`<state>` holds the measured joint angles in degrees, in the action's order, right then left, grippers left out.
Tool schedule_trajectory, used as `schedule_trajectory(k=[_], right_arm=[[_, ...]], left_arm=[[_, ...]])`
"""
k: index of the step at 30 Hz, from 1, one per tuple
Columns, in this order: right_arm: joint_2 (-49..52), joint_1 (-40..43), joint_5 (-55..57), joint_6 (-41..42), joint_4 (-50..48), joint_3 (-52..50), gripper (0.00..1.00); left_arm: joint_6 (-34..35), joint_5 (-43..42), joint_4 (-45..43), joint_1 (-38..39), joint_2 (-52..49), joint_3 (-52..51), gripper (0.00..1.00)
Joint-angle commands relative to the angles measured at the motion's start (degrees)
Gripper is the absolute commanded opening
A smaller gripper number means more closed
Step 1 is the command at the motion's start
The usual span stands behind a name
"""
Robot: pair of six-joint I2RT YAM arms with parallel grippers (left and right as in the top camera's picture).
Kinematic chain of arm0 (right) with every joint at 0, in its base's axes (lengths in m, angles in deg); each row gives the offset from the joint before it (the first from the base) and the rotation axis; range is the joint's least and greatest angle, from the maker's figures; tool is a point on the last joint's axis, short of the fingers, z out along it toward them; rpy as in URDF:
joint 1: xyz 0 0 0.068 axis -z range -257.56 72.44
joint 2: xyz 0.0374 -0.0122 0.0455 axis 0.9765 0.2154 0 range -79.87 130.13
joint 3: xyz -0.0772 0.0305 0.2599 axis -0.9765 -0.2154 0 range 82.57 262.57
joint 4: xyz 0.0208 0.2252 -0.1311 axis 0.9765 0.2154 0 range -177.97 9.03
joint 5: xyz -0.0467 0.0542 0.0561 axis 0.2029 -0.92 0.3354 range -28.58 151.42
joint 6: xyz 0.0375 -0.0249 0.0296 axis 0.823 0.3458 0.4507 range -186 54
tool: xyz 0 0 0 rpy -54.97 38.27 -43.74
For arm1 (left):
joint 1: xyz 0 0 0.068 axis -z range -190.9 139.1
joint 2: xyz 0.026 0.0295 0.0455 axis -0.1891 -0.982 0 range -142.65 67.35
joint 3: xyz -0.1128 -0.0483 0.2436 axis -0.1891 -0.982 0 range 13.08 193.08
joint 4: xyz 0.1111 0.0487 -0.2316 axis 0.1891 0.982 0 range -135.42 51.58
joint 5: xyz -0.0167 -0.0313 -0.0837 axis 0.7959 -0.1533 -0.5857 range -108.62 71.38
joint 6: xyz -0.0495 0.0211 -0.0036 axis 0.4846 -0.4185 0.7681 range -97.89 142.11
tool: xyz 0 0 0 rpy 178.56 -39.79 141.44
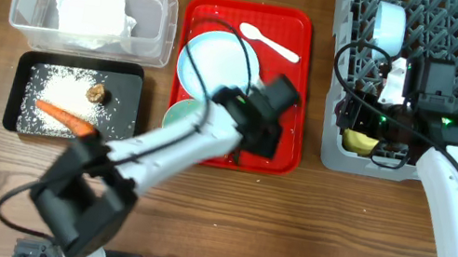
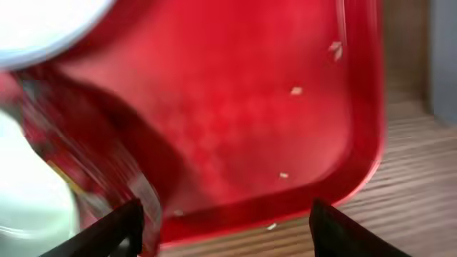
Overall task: Sort waste into correct bins and load items into the dishwasher rack
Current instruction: 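Grasp the red snack wrapper by the green bowl and drop it in the bin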
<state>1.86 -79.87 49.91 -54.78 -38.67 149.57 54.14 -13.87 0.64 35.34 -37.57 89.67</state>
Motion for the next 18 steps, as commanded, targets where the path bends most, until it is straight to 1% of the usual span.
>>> schedule_trajectory(k=[1, 2, 6, 8, 11, 12, 18], right_arm=[[-0.2, 0.0, 0.6, -0.6, 0.2, 0.9, 0.83], [-0.2, 0.0, 0.6, -0.6, 0.4, 0.9, 0.84], [-0.2, 0.0, 0.6, -0.7, 1.0, 0.9, 0.84], [-0.2, 0.0, 0.6, -0.7, 0.9, 0.9, 0.84], [-0.2, 0.0, 0.6, -0.7, 0.9, 0.9, 0.84], [-0.2, 0.0, 0.6, -0.7, 0.8, 0.9, 0.84], [-0.2, 0.0, 1.2, -0.7, 0.8, 0.9, 0.84]], left_arm=[[16.7, 12.2, 0.6, 4.4, -0.9, -0.2, 0.73], [20.1, 14.1, 1.7, 4.8, -0.9, -0.2, 0.70], [29.7, 17.4, 6.6, 4.8, -0.8, -0.2, 0.68], [30.4, 17.4, 7.2, 4.8, -0.9, -0.3, 0.63], [30.1, 15.9, 4.7, 4.8, -0.9, -1.6, 0.42], [30.1, 15.2, 4.5, 4.8, -0.9, -1.6, 0.39], [30.2, 12.6, 2.8, 4.0, -0.9, -3.3, 0.40]])
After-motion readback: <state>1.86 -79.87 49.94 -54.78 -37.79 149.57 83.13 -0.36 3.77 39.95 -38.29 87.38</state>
